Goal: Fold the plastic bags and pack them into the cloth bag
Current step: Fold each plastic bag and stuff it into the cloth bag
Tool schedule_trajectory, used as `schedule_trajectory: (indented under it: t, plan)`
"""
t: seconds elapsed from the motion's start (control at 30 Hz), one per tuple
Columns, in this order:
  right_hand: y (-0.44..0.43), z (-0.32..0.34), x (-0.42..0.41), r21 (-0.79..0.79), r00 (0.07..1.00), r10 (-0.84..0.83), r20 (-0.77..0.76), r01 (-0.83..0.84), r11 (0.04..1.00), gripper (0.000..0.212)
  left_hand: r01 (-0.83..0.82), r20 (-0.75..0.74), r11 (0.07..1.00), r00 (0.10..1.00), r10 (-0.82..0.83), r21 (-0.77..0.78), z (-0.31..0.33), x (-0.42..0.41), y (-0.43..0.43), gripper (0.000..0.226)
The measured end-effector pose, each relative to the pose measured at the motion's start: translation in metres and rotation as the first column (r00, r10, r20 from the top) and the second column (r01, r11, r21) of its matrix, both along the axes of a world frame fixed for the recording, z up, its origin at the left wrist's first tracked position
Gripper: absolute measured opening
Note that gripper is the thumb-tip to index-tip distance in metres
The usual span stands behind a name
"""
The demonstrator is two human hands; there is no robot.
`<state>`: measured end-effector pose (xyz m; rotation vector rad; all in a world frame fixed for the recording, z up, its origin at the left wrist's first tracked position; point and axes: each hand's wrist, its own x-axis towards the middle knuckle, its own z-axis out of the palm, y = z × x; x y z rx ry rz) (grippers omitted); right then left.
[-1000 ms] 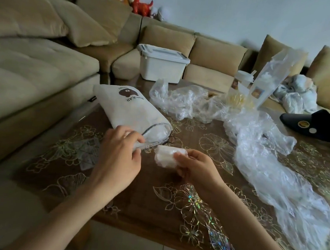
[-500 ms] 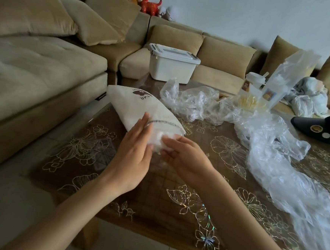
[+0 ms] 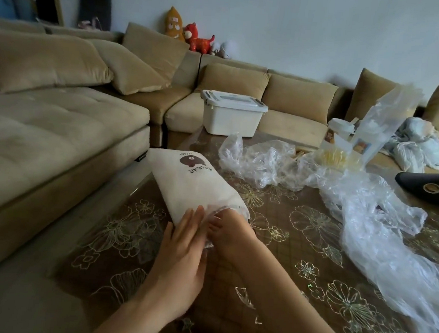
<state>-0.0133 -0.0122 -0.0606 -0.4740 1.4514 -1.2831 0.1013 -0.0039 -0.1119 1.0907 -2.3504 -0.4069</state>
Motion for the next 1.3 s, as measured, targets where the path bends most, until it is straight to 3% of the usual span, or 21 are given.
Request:
schedule_trajectory:
  t: [0.03, 0.07, 0.13, 0.2, 0.27, 0.33, 0.4, 0.43, 0.47, 0.53, 0.57, 0.63, 0.7, 0.73, 0.8, 0.87, 0.93, 1.07, 1.17, 1.23, 1.3]
  plan:
    - [0.004, 0.003, -0.002, -0.040, 0.992, 0.122, 0.034, -0.121, 0.992, 0.023, -0.009, 0.073, 0.999, 0.997, 0.013, -0.053, -0.003, 0.000, -0.004, 0.050]
    - [0.015, 0.007, -0.008, -0.062, 0.983, 0.176, -0.042, -0.179, 0.982, 0.019, -0.025, 0.136, 0.998, 0.990, 0.033, -0.058, 0.000, 0.000, -0.005, 0.047]
    - [0.044, 0.005, -0.025, -0.102, 0.978, 0.195, 0.070, -0.188, 0.977, 0.015, -0.075, 0.247, 0.994, 0.965, 0.091, -0.073, 0.002, -0.003, -0.005, 0.054]
    - [0.081, 0.005, -0.048, -0.090, 0.968, 0.206, -0.141, -0.220, 0.971, 0.019, -0.065, 0.220, 0.991, 0.971, 0.089, -0.117, 0.001, -0.005, -0.001, 0.049]
    - [0.125, 0.009, -0.077, -0.081, 0.897, 0.185, -0.401, -0.235, 0.969, 0.019, -0.058, 0.193, 0.989, 0.978, 0.084, -0.138, 0.007, -0.008, 0.008, 0.044]
    - [0.168, 0.012, -0.109, -0.059, 0.713, 0.075, -0.697, -0.161, 0.985, 0.022, -0.048, 0.046, 0.977, 0.997, 0.059, -0.210, 0.008, -0.015, 0.020, 0.042]
    - [0.216, 0.007, -0.146, -0.078, 0.377, -0.073, -0.923, 0.003, 0.997, 0.030, 0.002, -0.100, 0.972, 0.995, -0.026, -0.234, 0.013, -0.033, 0.038, 0.038]
    - [0.233, 0.005, -0.161, -0.053, 0.175, -0.061, -0.983, 0.050, 0.997, 0.036, 0.029, -0.136, 0.965, 0.988, -0.067, -0.261, 0.011, -0.041, 0.045, 0.037]
    - [0.237, -0.001, -0.170, 0.004, 0.042, 0.001, -0.999, 0.076, 0.997, 0.049, 0.049, -0.141, 0.969, 0.986, -0.085, -0.243, 0.006, -0.041, 0.047, 0.035]
    - [0.274, -0.004, -0.187, 0.226, -0.043, 0.237, -0.971, 0.179, 0.958, 0.078, 0.142, -0.089, 0.963, 0.982, -0.165, -0.228, -0.002, -0.064, 0.071, 0.024]
    - [0.277, -0.009, -0.190, 0.326, -0.017, 0.337, -0.941, 0.208, 0.922, 0.084, 0.180, -0.061, 0.963, 0.979, -0.195, -0.200, -0.010, -0.067, 0.076, 0.017]
    - [0.292, -0.014, -0.197, 0.332, 0.095, 0.318, -0.943, 0.220, 0.918, 0.073, 0.249, 0.004, 0.960, 0.968, -0.251, -0.126, -0.011, -0.077, 0.098, 0.016]
    - [0.289, -0.020, -0.199, 0.242, 0.119, 0.222, -0.968, 0.190, 0.952, 0.028, 0.264, 0.052, 0.963, 0.964, -0.261, -0.063, -0.002, -0.079, 0.115, 0.016]
    - [0.284, -0.019, -0.198, 0.209, 0.119, 0.188, -0.975, 0.199, 0.957, 0.016, 0.246, 0.047, 0.969, 0.968, -0.245, -0.023, 0.004, -0.076, 0.118, 0.018]
    - [0.282, -0.016, -0.198, 0.113, 0.155, 0.074, -0.985, 0.264, 0.958, 0.023, 0.213, 0.021, 0.976, 0.977, -0.214, 0.049, 0.020, -0.069, 0.127, 0.017]
    - [0.287, -0.005, -0.194, 0.020, 0.250, -0.057, -0.967, 0.295, 0.955, 0.023, 0.191, -0.016, 0.977, 0.982, -0.190, 0.095, 0.038, -0.061, 0.138, 0.017]
    - [0.289, 0.010, -0.191, -0.065, 0.387, -0.150, -0.910, 0.225, 0.972, 0.019, 0.148, -0.021, 0.985, 0.989, -0.147, 0.090, 0.059, -0.053, 0.146, 0.016]
    - [0.283, 0.048, -0.196, -0.224, 0.679, -0.229, -0.697, 0.098, 0.970, 0.017, 0.090, 0.034, 0.987, 0.995, -0.095, 0.133, 0.112, -0.049, 0.147, 0.019]
    - [0.273, 0.070, -0.198, -0.299, 0.916, -0.193, -0.352, 0.085, 0.950, 0.027, 0.043, 0.225, 0.976, 0.970, -0.092, 0.212, 0.150, -0.051, 0.148, 0.032]
    - [0.273, 0.081, -0.192, -0.340, 0.987, -0.086, -0.133, 0.036, 0.940, 0.038, 0.034, 0.297, 0.964, 0.948, -0.115, 0.265, 0.175, -0.055, 0.156, 0.041]
    - [0.271, 0.088, -0.183, -0.376, 0.998, 0.007, -0.070, -0.033, 0.926, 0.036, 0.033, 0.222, 0.915, 0.966, -0.132, 0.401, 0.198, -0.059, 0.167, 0.049]
